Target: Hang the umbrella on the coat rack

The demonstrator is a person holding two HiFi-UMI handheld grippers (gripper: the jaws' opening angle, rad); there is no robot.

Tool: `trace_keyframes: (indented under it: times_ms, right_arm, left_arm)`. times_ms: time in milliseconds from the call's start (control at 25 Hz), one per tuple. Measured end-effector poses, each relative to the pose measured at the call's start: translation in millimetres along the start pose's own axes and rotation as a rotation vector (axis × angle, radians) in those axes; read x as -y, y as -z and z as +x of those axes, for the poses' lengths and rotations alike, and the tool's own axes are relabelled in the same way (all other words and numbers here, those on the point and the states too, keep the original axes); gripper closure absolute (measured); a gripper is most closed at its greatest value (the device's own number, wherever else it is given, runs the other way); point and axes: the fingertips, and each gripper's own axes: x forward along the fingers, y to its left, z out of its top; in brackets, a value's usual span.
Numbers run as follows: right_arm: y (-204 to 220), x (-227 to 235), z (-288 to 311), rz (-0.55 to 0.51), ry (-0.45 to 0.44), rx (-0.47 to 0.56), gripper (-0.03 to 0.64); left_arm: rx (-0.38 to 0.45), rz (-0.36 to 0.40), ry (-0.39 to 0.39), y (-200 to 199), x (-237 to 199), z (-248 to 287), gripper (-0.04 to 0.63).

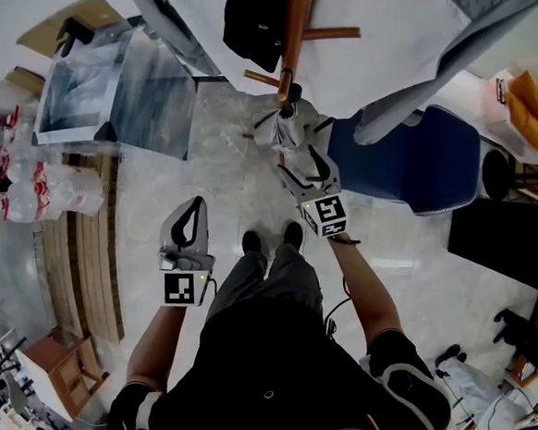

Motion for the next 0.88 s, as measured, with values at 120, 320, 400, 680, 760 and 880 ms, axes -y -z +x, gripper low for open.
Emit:
trace_keyframes:
  times_ms: [120,320,400,680,760,880]
  right_arm:
    - [-22.4,-3.3,-11.7,0.02,-0.007,0.028,0.289]
    - [-57.9,-7.8,-31.1,0.023,-0.001,0.066,0.378]
    - [-70.9,-10.9,-39.9,0.026,-0.004,0.082,0.391]
    - [-103.8,-16.0,-66.5,0.024,0.007,0.114,0.462]
    - [-111.9,-17.5,-74.4,0.022,0.015,0.116,0.474]
    - [-123.0,-18.7,-84.3,0.015,0.025,0.117,0.502]
  left_arm:
    - [0.009,0.002,0.01,-6.1,0.1,-0.3,0.595]
    - [0.022,0.015,0.02,-16.8,-0.3,0.4,0.595]
    - [0.026,0.011,0.021,-20.0,0.1,0.2,0.595]
    - [0.037,0.014,0.021,-31.2,-1.4,-2.6,0.595]
    - [0.034,0.011,0.019,-34.4,-2.1,-4.4,0.595]
    - [0.04,0.003,0.009,-40.2,-3.8,-5.9,0.595]
